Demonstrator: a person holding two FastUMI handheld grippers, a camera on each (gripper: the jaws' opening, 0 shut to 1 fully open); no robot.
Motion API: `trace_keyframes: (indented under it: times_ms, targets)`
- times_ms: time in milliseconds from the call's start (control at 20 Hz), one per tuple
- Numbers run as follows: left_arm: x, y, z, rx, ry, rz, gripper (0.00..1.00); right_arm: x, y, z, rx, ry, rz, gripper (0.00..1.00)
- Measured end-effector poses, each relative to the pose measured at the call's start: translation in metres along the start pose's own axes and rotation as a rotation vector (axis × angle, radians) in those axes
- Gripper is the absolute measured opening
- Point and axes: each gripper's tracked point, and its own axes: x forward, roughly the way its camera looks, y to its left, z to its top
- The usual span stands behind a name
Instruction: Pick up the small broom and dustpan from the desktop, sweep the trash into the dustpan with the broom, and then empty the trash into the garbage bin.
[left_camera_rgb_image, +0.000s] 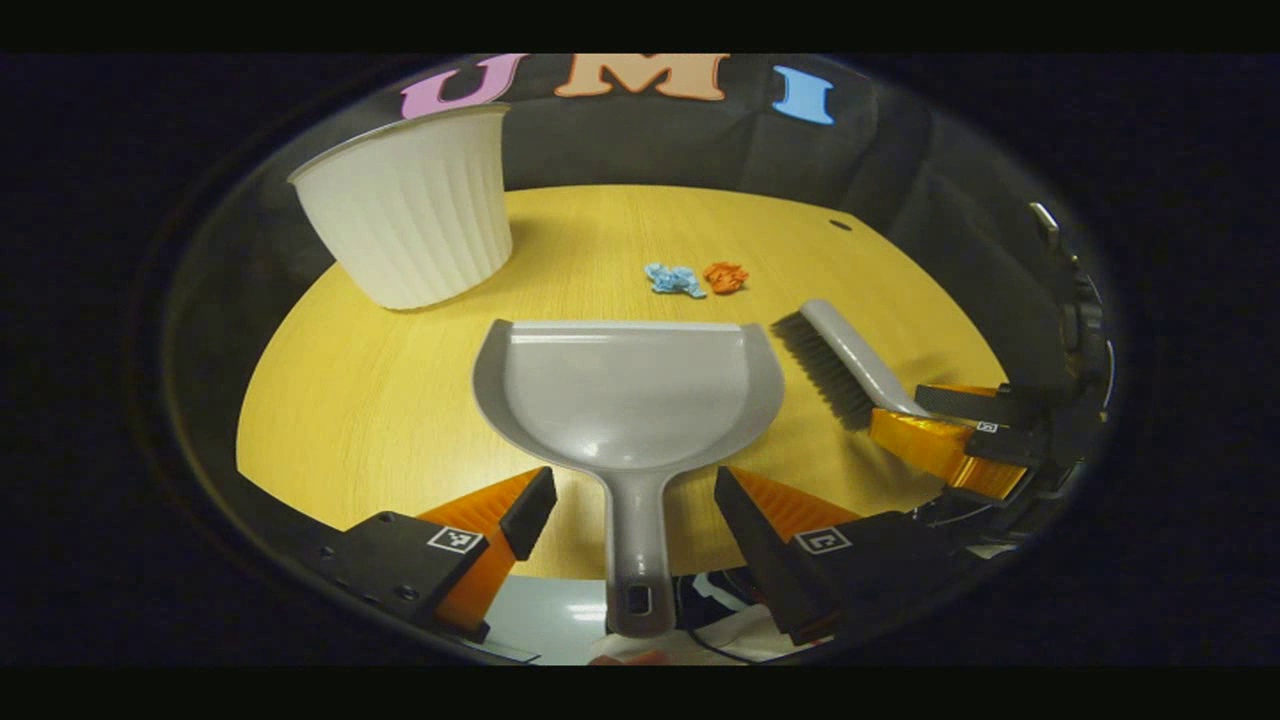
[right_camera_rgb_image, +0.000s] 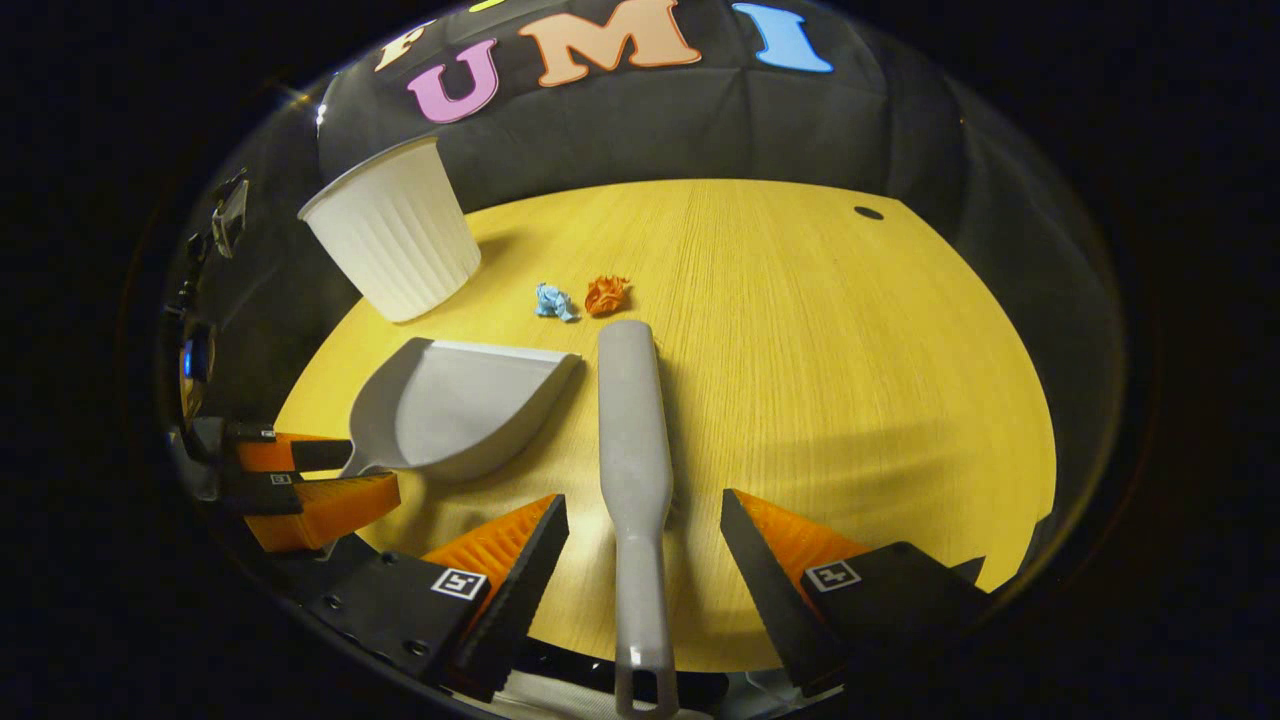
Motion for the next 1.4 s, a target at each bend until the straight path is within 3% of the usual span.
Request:
trace_keyframes:
  times_ms: [150,250,300,400,450,500,550,600,650,750,950,1100,1250,1400]
  targets:
    - [0.015,0.0,-0.007,-0.004,0.07,0.004,0.96,0.008,-0.006,-0.007,-0.017,0.07,-0.006,0.99]
    - [0.023,0.002,-0.013,-0.011,0.114,0.008,0.96,0.011,-0.006,-0.01,-0.017,0.109,0.004,0.91]
    - [0.025,0.003,-0.016,-0.02,0.139,0.004,0.96,0.012,-0.005,-0.011,-0.016,0.123,0.01,0.79]
    - [0.031,0.004,-0.025,-0.047,0.188,0.003,0.92,0.01,-0.002,-0.015,-0.013,0.158,0.032,0.72]
    - [0.03,0.009,-0.027,-0.045,0.2,0.025,0.87,0.011,-0.003,-0.017,-0.012,0.171,0.036,0.68]
    - [0.032,0.014,-0.026,-0.032,0.198,0.036,0.77,0.013,-0.002,-0.017,-0.009,0.175,0.038,0.48]
    - [0.031,0.02,-0.025,-0.019,0.209,0.066,0.68,0.013,-0.001,-0.018,-0.008,0.183,0.046,0.43]
    - [0.033,0.024,-0.03,0.0,0.234,0.078,0.39,0.014,0.0,-0.019,-0.01,0.193,0.048,0.31]
    - [0.032,0.023,-0.026,0.027,0.227,0.079,0.28,0.014,0.001,-0.019,-0.016,0.194,0.054,0.3]
    - [0.032,0.023,-0.024,0.051,0.223,0.078,0.32,0.015,0.005,-0.02,-0.026,0.197,0.074,0.29]
    - [0.033,0.023,-0.024,0.007,0.222,0.053,0.29,0.011,0.002,-0.016,0.012,0.17,0.067,0.27]
    - [0.03,0.021,-0.018,-0.005,0.182,0.041,0.28,-0.001,0.002,0.001,0.033,0.089,0.073,0.27]
    - [0.027,0.012,-0.012,-0.047,0.146,-0.017,0.28,-0.014,0.005,0.018,0.041,0.021,0.079,0.27]
    - [0.02,0.018,-0.007,0.005,0.122,-0.012,0.29,-0.021,0.007,0.032,0.036,-0.03,0.094,0.27]
